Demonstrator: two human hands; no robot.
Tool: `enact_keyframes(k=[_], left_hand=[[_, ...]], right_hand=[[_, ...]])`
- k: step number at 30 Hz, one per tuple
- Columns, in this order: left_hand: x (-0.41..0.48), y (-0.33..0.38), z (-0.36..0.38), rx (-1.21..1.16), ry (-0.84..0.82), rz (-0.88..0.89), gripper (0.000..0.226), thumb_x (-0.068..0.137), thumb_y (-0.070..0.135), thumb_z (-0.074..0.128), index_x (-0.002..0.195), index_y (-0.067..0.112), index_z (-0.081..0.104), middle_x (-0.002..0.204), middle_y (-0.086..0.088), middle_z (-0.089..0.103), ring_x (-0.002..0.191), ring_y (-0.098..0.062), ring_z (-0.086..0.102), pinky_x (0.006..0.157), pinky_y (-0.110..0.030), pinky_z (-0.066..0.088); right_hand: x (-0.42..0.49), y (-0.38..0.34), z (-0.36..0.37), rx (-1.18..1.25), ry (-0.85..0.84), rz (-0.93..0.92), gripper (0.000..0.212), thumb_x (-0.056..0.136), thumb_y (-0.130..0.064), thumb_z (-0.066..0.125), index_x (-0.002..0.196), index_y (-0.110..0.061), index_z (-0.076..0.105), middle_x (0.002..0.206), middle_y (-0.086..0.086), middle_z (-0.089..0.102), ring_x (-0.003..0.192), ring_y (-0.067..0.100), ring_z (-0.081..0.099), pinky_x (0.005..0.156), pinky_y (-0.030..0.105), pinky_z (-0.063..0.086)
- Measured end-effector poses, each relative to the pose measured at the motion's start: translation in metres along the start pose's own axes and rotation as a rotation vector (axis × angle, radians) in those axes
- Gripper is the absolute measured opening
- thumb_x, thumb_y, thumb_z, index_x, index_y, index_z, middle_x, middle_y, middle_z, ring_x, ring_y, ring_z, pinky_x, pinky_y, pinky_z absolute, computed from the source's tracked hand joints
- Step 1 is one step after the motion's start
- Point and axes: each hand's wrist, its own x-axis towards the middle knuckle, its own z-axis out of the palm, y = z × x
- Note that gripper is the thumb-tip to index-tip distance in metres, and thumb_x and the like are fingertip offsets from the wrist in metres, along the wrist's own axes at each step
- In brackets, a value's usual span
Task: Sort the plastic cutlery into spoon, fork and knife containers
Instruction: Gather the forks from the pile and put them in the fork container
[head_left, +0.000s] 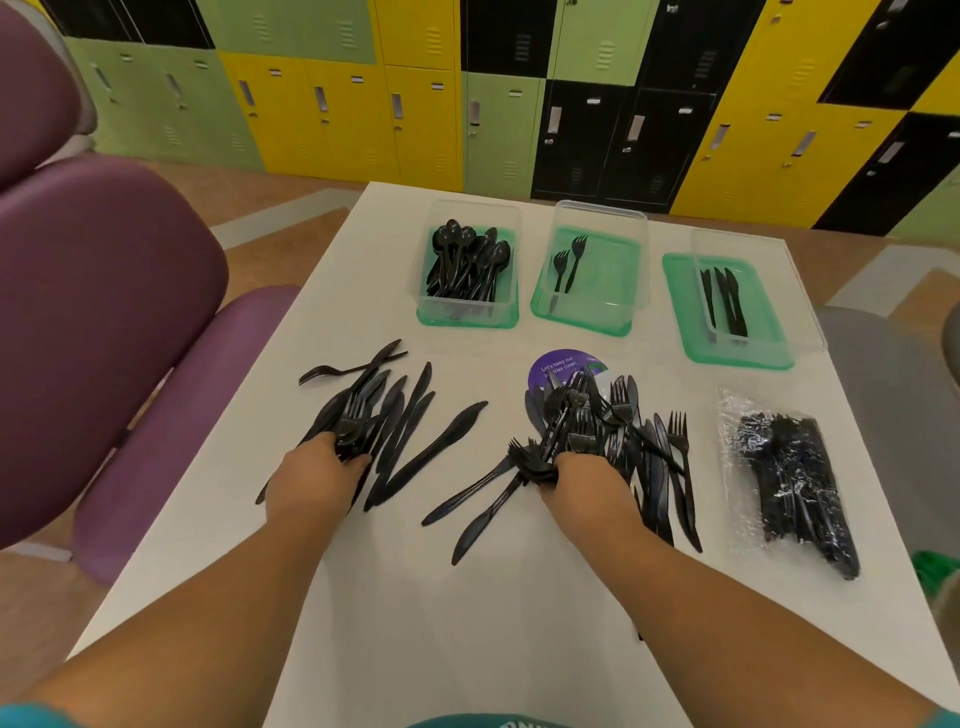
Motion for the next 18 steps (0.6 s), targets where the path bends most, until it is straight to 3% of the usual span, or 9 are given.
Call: enact_keyframes(k=[5, 11, 15, 18], left_hand=[[0.001, 0.004, 0.000, -0.009, -0.003, -0.020, 0.024, 0.089, 0.034, 0.059, 0.093, 0.011, 0.060, 0.069, 0.001, 0.053, 0.069, -0.022, 0.053, 0.064, -0.030, 0.041], [-0.001, 0.003, -0.003, -0.154, 0.037, -0.031, 0.016, 0.087, 0.028, 0.059, 0.083, 0.013, 0.059, 0.070, -0.005, 0.061, 0.061, -0.017, 0.054, 0.052, -0.026, 0.039], [-0.014, 0.014, -0.004, -0.319, 0.072, 0.062, 0.011, 0.089, 0.025, 0.058, 0.087, 0.014, 0.057, 0.070, 0.000, 0.059, 0.064, -0.015, 0.056, 0.060, -0.030, 0.043], [-0.024, 0.031, 0.002, -0.392, -0.063, 0.128, 0.012, 0.092, 0.026, 0.056, 0.096, 0.015, 0.057, 0.079, 0.002, 0.063, 0.075, -0.015, 0.061, 0.069, -0.033, 0.048]], right_hand=[[-0.002, 0.001, -0.001, -0.045, -0.036, -0.018, 0.019, 0.091, -0.026, 0.053, 0.101, -0.013, 0.063, 0.096, 0.005, 0.067, 0.082, 0.023, 0.060, 0.067, 0.028, 0.045], [-0.005, 0.006, -0.001, 0.018, -0.043, -0.044, 0.017, 0.088, -0.024, 0.055, 0.100, -0.014, 0.063, 0.082, -0.001, 0.058, 0.077, 0.019, 0.055, 0.067, 0.027, 0.044], [-0.009, 0.011, -0.001, 0.031, -0.019, -0.058, 0.018, 0.087, -0.023, 0.055, 0.101, -0.016, 0.064, 0.082, 0.000, 0.061, 0.073, 0.019, 0.053, 0.064, 0.026, 0.040], [-0.012, 0.014, -0.001, -0.034, -0.003, -0.104, 0.020, 0.091, -0.022, 0.052, 0.107, -0.015, 0.061, 0.096, 0.003, 0.067, 0.082, 0.022, 0.061, 0.065, 0.027, 0.041]])
